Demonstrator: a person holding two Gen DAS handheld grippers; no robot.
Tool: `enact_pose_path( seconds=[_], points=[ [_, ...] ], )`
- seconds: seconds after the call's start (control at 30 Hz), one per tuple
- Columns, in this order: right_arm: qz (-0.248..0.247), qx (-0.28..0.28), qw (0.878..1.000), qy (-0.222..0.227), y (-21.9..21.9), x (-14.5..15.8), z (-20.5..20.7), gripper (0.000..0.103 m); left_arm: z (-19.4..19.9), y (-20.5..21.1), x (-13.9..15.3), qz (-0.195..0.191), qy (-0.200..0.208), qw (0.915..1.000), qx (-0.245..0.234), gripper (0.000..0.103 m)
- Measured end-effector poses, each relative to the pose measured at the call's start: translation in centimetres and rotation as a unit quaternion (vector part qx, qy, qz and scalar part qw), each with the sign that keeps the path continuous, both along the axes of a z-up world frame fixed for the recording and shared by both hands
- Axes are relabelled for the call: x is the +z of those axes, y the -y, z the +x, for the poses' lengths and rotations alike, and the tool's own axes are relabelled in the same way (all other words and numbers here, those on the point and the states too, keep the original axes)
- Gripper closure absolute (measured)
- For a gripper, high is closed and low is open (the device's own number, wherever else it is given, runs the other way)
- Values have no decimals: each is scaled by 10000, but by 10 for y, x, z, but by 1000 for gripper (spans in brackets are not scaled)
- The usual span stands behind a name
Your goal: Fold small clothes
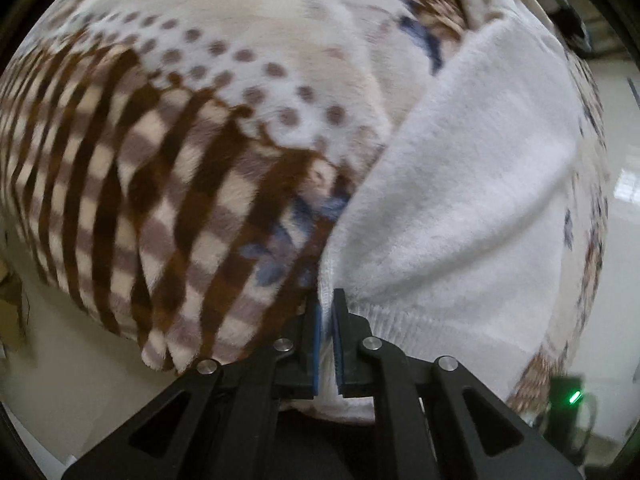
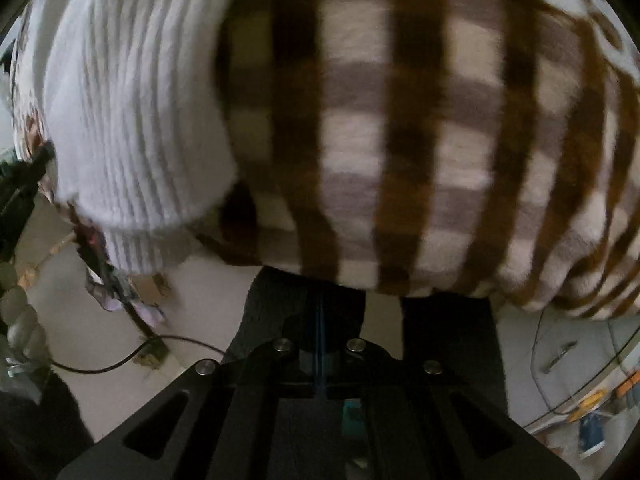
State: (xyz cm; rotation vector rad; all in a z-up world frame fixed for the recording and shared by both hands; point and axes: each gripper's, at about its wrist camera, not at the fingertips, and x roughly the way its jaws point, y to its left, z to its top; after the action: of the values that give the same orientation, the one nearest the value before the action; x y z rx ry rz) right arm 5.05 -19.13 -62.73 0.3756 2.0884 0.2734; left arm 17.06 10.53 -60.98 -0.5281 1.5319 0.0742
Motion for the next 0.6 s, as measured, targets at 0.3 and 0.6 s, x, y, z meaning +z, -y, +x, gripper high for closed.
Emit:
enact_pose_path(
  seconds=[0.3,0.6],
  points=[
    [192,-937,9902,1015,47,76,61,43,14,-29,47,-621,166,9979,100,57],
    [-4,-1458,9645,2204,93,115,243,43,226,-8,89,-704,1642,9830,-415,49]
  ],
)
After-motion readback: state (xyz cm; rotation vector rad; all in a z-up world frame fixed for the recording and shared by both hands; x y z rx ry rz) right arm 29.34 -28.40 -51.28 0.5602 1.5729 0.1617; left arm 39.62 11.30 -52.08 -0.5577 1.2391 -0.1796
